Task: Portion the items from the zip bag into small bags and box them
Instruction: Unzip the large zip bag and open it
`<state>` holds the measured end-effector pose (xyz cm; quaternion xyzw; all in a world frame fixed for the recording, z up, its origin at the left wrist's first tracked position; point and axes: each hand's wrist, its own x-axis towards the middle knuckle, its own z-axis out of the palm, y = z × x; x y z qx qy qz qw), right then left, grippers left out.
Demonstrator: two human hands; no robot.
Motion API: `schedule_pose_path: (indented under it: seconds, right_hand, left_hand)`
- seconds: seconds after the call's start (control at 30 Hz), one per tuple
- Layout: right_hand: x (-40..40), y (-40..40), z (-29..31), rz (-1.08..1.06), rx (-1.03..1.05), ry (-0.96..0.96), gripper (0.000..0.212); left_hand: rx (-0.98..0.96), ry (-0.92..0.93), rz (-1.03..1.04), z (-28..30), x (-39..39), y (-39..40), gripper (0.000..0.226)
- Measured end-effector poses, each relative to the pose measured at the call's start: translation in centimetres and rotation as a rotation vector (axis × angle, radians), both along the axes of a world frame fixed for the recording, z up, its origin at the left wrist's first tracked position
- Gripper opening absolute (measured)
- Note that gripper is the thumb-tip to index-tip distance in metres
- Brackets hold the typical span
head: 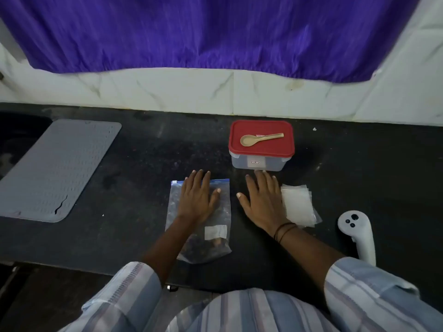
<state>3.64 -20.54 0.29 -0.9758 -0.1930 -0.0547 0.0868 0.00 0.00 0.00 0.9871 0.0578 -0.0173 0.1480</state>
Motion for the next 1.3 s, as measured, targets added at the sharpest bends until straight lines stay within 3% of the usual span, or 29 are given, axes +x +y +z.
schedule_pose_path:
  seconds: [0.23,0.4,0.63,0.8,0.97,1.13,1.3]
  right_hand:
    - [0.7,3.8,-0.6,0.158,0.007,-0.006,0.045]
    - [2.1,5.9,-0.9,0.256,-0.032,-0.04,0.03]
    - [3.9,8.9,-0.6,0.419,-0.085,-0.11,0.023]
    - [4.0,9.5,-1.0,0.412,-0.098,-0.121,0.012]
    - [3.7,9.5,-1.8,0.47,-0.102,-0.173,0.034]
    - [3.6,10.3,-2.1,0.639,-0.119,-0.312,0.034]
    - [3.7,11.0,-1.9,0.753,-0.109,-0.278,0.035]
  left_hand:
    - [0.026,-0.018,-0.017,-1.3,0.5,0.9,0.071]
    - [-0.094,-0.137,0.004,-2.1,0.6,1.2,0.042]
    - [-0.308,-0.319,0.071,-2.1,0.9,2.4,0.039]
    - [-0.178,-0.487,0.202,-1.6,0.2,4.9,0.028]
    - [-0.256,-0.403,0.53,-1.6,-0.5,7.4,0.024]
    - [-0.387,-0.282,0.601,-0.7,-0.1,8.0,0.014]
    - [-0.475,-0.241,0.654,-0.1,0.2,7.9,0.014]
